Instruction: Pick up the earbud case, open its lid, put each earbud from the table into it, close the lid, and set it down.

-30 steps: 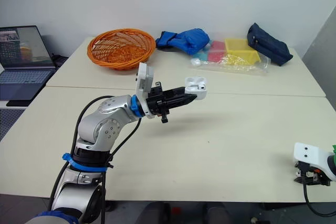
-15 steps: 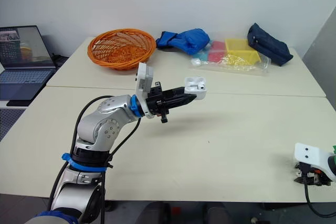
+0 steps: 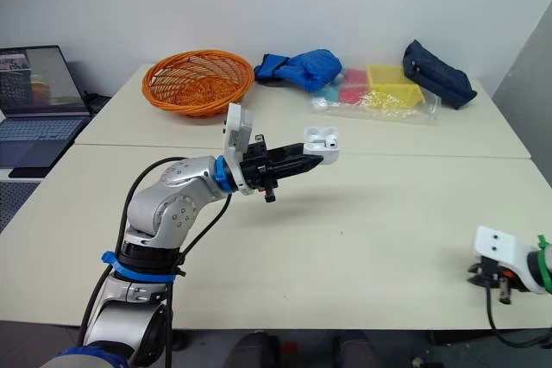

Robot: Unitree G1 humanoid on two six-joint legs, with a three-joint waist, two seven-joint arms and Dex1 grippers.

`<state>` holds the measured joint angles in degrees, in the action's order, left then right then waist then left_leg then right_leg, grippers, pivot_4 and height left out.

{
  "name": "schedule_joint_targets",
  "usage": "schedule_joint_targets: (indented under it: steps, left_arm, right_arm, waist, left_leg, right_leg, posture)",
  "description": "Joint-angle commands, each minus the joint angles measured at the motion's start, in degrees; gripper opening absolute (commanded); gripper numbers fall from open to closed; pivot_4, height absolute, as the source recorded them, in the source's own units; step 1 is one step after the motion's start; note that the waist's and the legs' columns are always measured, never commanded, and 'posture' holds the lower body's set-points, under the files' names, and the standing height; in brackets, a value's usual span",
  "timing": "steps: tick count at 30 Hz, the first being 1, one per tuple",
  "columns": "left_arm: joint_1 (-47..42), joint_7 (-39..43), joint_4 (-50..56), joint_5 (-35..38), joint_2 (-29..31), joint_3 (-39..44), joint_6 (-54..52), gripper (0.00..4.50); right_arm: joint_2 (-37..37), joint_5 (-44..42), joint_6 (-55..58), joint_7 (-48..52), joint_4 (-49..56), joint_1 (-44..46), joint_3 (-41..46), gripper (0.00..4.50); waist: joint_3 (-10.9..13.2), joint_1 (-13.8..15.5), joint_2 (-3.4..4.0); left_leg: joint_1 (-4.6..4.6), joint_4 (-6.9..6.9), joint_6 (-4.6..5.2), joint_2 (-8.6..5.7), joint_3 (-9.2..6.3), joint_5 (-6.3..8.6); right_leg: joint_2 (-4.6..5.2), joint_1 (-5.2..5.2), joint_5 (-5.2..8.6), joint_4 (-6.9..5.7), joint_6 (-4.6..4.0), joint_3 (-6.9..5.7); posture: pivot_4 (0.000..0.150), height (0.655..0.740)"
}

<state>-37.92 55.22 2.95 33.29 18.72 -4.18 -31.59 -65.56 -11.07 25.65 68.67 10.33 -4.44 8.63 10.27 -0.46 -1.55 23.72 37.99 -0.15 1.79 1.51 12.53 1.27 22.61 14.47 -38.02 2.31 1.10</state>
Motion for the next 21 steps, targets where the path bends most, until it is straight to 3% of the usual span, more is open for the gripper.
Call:
schedule_joint_targets:
  steps: [1,7,11,17,21]
  left_arm:
    - [-1.64,-1.31,-0.34,-0.95,-1.19,1.14,3.27,0.76]
    - [-3.7,-3.38,-5.13,-3.29,-2.93,1.78,7.75,0.76]
    - [-5.29,-3.97,-8.16,-4.32,-4.31,1.69,9.74,0.76]
    - [-8.21,-2.78,-12.15,-5.36,-5.27,1.7,11.67,0.76]
    - [-9.34,-2.0,-13.54,-5.73,-5.39,1.82,12.44,0.76]
  right_arm:
    - [4.33,-8.84,9.62,-5.05,10.45,3.82,6.52,0.33]
    - [20.59,-24.28,30.04,-25.7,23.11,20.57,11.93,0.33]
    - [38.71,-32.1,39.97,-46.11,29.2,34.59,13.78,0.33]
    - [50.67,-36.53,43.73,-60.48,31.3,44.65,12.7,0.33]
    - [53.07,-36.59,42.31,-64.9,30.64,46.96,11.69,0.33]
  waist:
    - [0.0,0.14,-0.01]
    - [0.03,0.25,-0.05]
    - [0.02,0.25,-0.04]
    - [0.0,0.5,0.0]
    - [0.0,0.5,0.0]
  left_leg:
    - [0.02,0.0,0.0,0.0,-0.02,0.0]
    - [0.13,-0.02,-0.01,-0.01,-0.03,0.0]
    - [0.18,-0.05,0.0,0.03,-0.03,0.0]
    - [0.91,-0.06,0.01,0.0,-0.04,0.0]
    - [1.11,-0.07,0.01,-0.04,-0.03,0.0]
  right_leg:
    - [0.0,0.0,0.0,0.01,0.0,-0.02]
    - [0.02,0.03,-0.01,0.08,0.02,-0.04]
    - [0.02,0.16,-0.03,0.02,-0.02,-0.02]
    - [0.05,0.83,-0.16,-0.01,-0.29,-0.09]
    - [0.07,1.03,-0.18,0.0,-0.26,-0.12]
  posture:
    - [0.15,0.74]
    - [0.15,0.74]
    - [0.15,0.74]
    - [0.15,0.74]
    - [0.15,0.74]
